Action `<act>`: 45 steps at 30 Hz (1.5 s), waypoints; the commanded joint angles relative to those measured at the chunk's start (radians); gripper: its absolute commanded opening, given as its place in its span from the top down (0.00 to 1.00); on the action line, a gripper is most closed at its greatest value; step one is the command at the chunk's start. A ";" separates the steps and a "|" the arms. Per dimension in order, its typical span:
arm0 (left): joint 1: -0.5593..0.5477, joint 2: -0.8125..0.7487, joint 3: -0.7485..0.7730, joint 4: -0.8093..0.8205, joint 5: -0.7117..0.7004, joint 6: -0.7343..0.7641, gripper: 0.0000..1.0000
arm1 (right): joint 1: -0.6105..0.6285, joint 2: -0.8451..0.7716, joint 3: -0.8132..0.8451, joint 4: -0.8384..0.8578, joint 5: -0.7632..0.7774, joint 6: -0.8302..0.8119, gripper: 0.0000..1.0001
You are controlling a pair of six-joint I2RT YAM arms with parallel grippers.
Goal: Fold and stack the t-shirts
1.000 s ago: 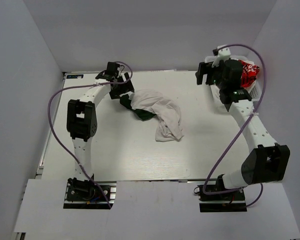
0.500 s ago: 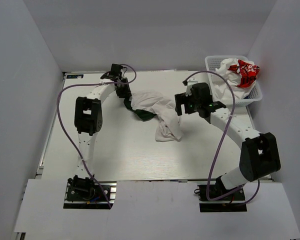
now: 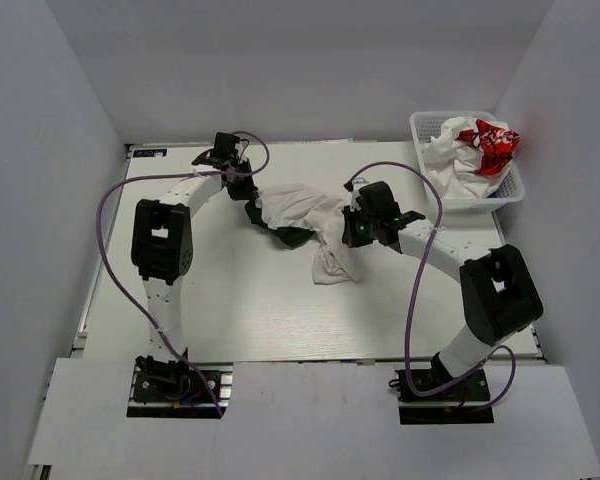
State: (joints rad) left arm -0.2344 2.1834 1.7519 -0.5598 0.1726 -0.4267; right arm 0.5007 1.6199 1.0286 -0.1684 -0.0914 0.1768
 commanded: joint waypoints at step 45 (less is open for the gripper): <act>0.004 -1.120 -0.003 0.058 -0.255 -0.033 1.00 | 0.001 -0.625 0.350 0.154 0.478 -0.240 1.00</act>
State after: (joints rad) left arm -0.2375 0.9749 1.8587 -0.4660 0.0372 -0.4236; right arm 0.5053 0.9012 1.5116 -0.0452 0.2157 -0.0231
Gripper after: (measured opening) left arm 0.030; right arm 0.009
